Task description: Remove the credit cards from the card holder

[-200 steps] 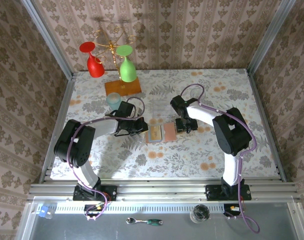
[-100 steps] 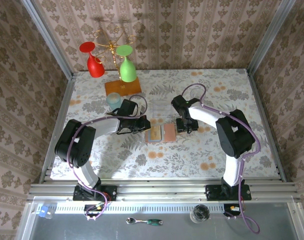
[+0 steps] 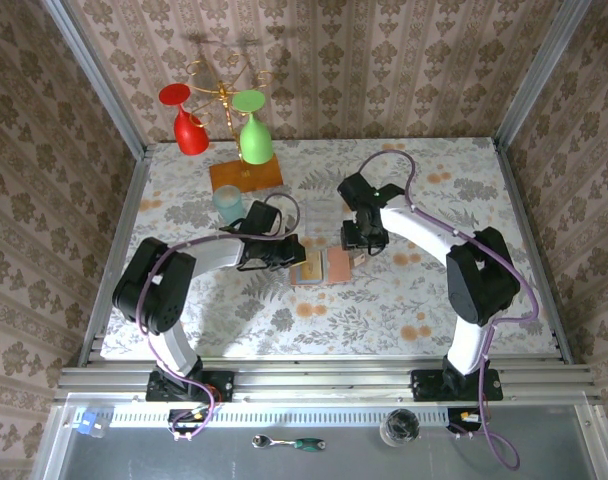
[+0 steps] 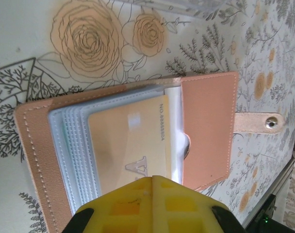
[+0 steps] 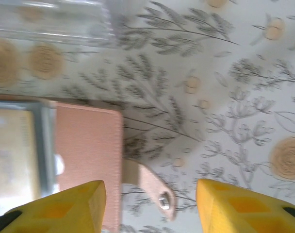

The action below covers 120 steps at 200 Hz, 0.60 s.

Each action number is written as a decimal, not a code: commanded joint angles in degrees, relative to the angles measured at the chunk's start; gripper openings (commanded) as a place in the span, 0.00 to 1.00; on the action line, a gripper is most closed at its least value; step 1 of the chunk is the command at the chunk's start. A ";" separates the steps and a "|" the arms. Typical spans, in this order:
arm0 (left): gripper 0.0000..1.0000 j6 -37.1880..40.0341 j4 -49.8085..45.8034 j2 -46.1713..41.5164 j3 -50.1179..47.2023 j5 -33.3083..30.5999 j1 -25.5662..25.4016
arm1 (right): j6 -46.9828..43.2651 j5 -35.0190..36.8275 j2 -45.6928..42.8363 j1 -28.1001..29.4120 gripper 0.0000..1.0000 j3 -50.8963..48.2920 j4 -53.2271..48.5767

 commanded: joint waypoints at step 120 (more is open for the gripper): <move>0.00 0.19 -2.73 3.46 0.22 -2.78 -0.64 | 8.66 -30.98 5.29 -0.11 0.32 -8.96 24.53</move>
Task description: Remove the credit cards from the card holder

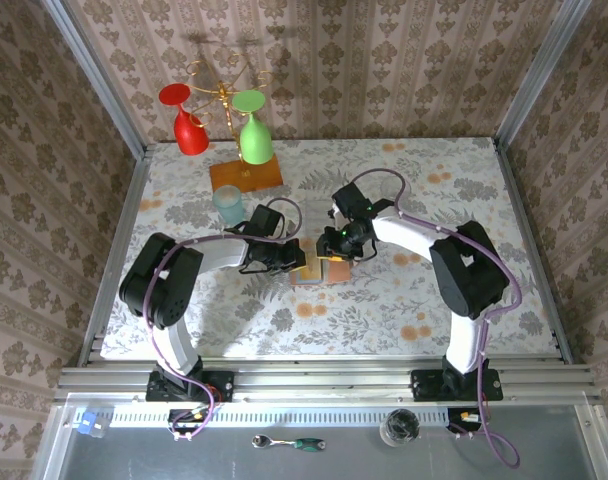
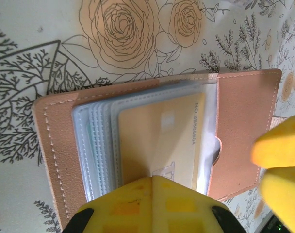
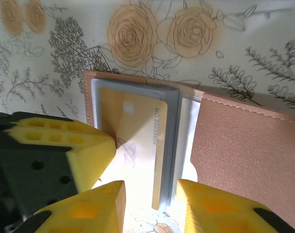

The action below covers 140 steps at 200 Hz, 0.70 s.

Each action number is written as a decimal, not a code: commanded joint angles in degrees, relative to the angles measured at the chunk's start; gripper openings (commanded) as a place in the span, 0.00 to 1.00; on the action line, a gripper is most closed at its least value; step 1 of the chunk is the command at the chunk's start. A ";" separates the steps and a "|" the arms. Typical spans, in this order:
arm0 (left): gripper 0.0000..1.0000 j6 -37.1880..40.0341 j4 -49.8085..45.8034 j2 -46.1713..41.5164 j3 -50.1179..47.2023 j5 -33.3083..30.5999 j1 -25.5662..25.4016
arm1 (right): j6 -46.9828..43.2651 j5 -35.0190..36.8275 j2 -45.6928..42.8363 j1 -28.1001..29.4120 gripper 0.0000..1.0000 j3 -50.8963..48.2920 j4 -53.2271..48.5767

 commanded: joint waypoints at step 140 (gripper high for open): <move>0.05 0.21 -1.61 -2.59 0.11 -2.18 0.43 | 2.22 -7.56 4.96 -0.76 0.25 -2.19 7.89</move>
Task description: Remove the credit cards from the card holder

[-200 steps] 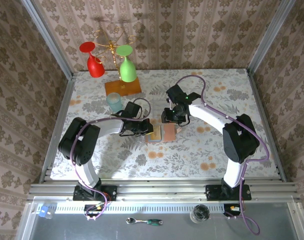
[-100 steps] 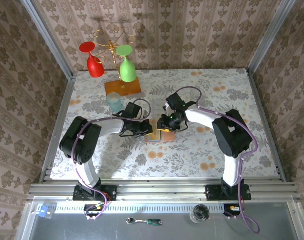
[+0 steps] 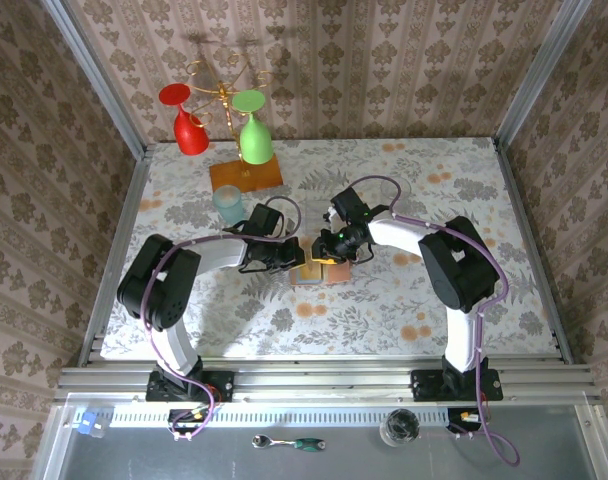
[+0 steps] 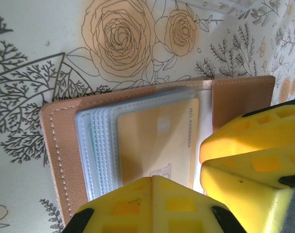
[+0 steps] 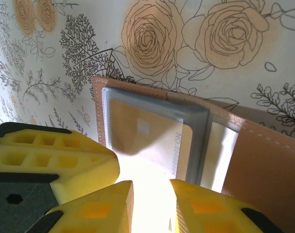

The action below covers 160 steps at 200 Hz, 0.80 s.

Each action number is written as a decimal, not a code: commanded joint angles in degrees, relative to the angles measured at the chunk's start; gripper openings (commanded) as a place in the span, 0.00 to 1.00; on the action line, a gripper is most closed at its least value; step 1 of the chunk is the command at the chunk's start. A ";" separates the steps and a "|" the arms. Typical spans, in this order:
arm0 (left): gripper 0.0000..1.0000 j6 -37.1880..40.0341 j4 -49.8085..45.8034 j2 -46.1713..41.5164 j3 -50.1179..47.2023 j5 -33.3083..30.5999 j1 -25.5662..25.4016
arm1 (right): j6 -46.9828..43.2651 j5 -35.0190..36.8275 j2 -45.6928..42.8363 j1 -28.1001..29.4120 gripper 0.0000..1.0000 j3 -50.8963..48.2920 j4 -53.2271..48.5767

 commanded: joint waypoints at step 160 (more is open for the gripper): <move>0.00 1.47 -5.09 0.97 0.15 -2.30 0.89 | 1.01 -4.63 3.18 -0.62 0.16 -1.56 1.25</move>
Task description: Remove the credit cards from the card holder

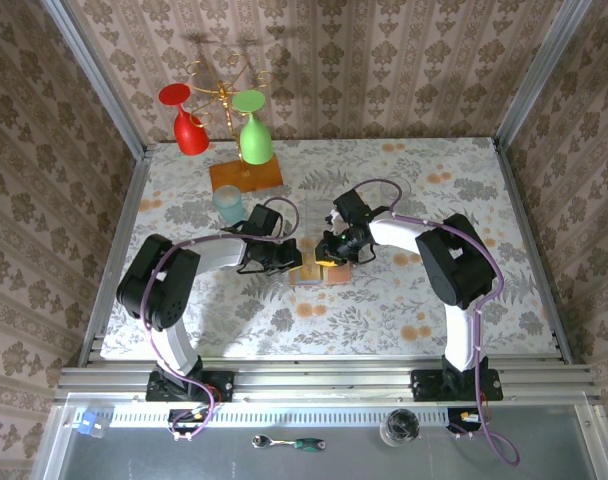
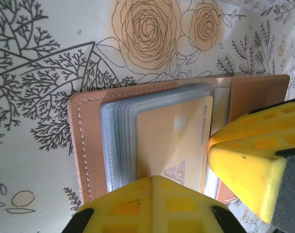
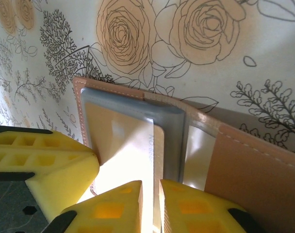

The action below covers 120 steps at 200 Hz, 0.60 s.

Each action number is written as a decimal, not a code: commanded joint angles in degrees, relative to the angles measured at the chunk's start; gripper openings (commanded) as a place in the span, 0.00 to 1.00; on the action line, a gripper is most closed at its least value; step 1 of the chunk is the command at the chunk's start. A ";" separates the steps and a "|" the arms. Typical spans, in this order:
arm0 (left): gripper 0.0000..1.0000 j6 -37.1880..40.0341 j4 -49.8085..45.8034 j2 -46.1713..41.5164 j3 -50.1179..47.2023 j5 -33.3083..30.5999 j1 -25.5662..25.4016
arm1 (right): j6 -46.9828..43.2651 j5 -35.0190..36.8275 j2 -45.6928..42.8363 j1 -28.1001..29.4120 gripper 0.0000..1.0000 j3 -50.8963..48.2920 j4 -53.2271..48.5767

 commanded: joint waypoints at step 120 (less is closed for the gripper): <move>0.00 1.39 -2.95 -2.07 0.72 -1.40 0.54 | 1.57 -0.62 -2.49 0.05 0.20 -1.98 0.67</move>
